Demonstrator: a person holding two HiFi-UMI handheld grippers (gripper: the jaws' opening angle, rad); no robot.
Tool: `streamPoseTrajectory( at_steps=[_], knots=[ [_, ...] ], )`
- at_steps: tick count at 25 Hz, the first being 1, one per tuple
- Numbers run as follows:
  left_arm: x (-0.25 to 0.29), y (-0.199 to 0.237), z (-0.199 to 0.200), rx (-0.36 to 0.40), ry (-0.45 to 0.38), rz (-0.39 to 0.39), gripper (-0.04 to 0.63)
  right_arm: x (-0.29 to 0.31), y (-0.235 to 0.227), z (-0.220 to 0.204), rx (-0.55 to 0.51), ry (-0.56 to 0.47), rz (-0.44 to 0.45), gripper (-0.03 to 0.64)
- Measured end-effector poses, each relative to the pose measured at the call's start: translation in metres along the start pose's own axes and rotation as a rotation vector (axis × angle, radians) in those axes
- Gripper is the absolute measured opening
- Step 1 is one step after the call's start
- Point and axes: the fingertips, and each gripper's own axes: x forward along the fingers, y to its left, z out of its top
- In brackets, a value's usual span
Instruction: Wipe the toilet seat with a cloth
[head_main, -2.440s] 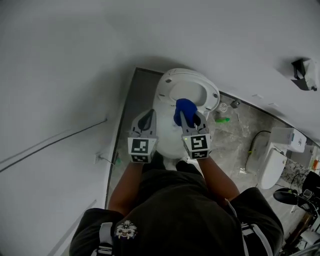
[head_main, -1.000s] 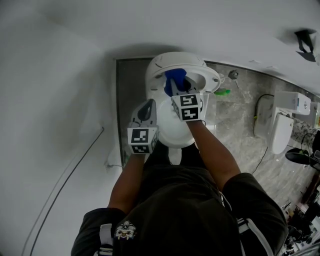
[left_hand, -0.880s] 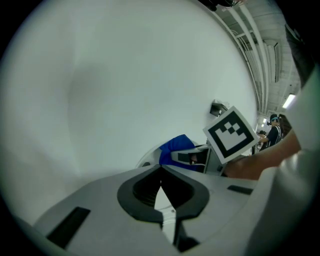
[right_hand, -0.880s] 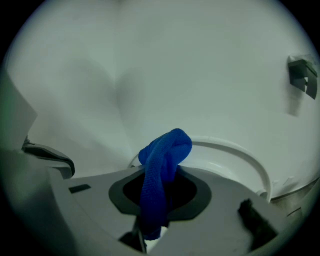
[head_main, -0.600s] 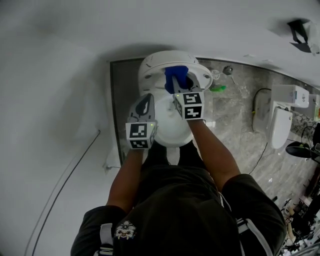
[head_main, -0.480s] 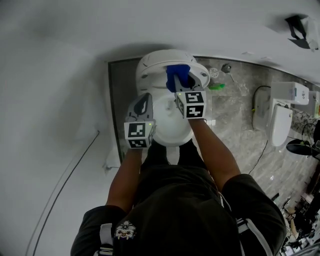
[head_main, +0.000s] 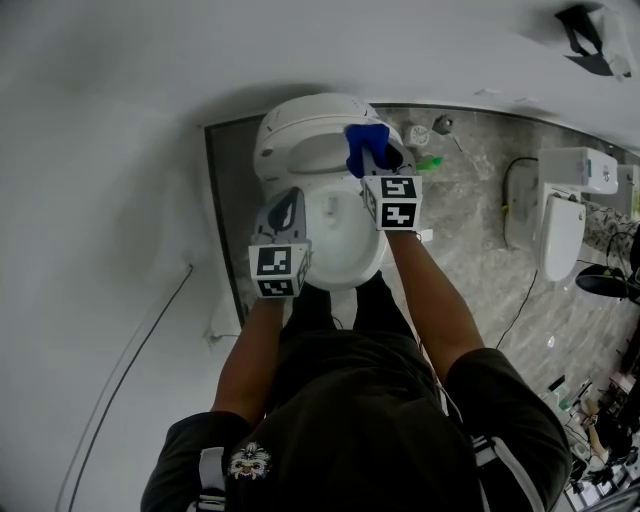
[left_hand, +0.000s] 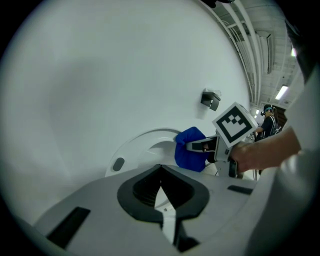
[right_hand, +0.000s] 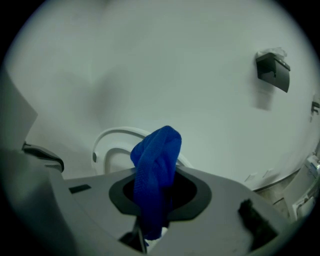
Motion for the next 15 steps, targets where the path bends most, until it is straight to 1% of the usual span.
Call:
streamPoseTrajectory(
  at_steps=[2, 5, 10, 13, 15],
  knots=[
    [0.002, -0.002, -0.001, -0.002, 0.007, 0.003, 0.009, 0.0, -0.008, -0.007, -0.005, 0.014, -0.008, 0.077],
    [0.003, -0.009, -0.005, -0.026, 0.022, 0.001, 0.009, 0.002, -0.02, -0.019, 0.007, 0.035, -0.012, 0.077],
    [0.005, -0.032, -0.029, -0.042, 0.071, -0.019, 0.009, 0.001, -0.028, -0.041, -0.005, 0.064, -0.011, 0.077],
    [0.007, -0.045, -0.039, -0.041, 0.092, -0.032, 0.009, 0.001, -0.031, -0.056, 0.006, 0.081, -0.016, 0.077],
    [0.01, -0.049, -0.044, -0.029, 0.103, -0.043, 0.009, 0.003, -0.033, -0.06, -0.002, 0.071, -0.022, 0.077]
  ],
)
